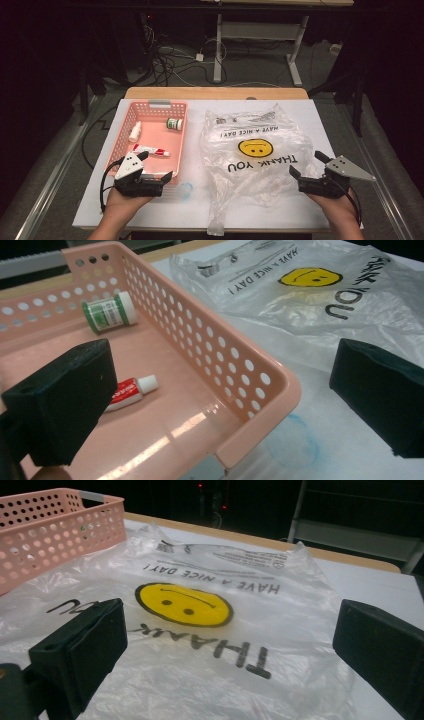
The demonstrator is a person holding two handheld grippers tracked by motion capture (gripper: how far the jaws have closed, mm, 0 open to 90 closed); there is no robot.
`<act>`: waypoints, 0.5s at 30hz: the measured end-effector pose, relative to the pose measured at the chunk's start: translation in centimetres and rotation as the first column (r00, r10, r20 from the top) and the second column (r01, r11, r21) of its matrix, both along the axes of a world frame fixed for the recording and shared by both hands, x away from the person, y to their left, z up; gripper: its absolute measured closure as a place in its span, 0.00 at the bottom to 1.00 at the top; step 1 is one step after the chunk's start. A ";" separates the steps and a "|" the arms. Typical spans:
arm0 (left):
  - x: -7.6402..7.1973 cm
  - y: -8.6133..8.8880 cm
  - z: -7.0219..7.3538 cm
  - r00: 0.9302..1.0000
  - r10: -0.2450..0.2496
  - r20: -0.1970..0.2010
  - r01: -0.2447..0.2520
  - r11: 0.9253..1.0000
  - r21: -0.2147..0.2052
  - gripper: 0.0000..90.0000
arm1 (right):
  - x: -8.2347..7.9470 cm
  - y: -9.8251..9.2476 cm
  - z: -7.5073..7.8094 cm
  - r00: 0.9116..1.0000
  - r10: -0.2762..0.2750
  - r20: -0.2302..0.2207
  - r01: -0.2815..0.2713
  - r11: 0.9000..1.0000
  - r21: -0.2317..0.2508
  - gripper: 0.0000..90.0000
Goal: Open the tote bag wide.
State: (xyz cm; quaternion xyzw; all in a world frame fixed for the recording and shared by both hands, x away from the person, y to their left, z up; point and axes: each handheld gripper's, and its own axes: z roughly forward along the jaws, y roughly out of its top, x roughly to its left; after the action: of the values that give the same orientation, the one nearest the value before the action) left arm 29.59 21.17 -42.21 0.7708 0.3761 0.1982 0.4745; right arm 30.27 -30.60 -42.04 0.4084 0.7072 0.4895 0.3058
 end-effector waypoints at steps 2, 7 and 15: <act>0.3 -0.1 -0.1 1.000 -0.005 -0.009 0.004 1.000 -0.018 0.00 | -0.1 -0.5 0.0 1.000 -0.015 -0.001 0.015 1.000 -0.016 0.02; 0.2 -0.9 0.1 0.999 -0.040 -0.001 0.040 0.999 0.020 0.00 | -0.3 -2.1 -0.1 0.998 -0.063 -0.019 0.062 0.998 -0.014 0.03; -0.1 -0.8 0.2 0.998 -0.067 0.019 0.067 0.998 0.006 0.00 | -1.6 -5.5 -0.9 0.988 -0.135 -0.075 0.134 0.991 -0.019 0.14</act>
State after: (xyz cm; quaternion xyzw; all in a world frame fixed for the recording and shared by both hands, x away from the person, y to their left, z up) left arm 29.48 20.36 -42.02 0.7823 0.3452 0.1906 0.4822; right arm 28.71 -36.12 -42.97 0.4717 0.6924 0.4469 0.3137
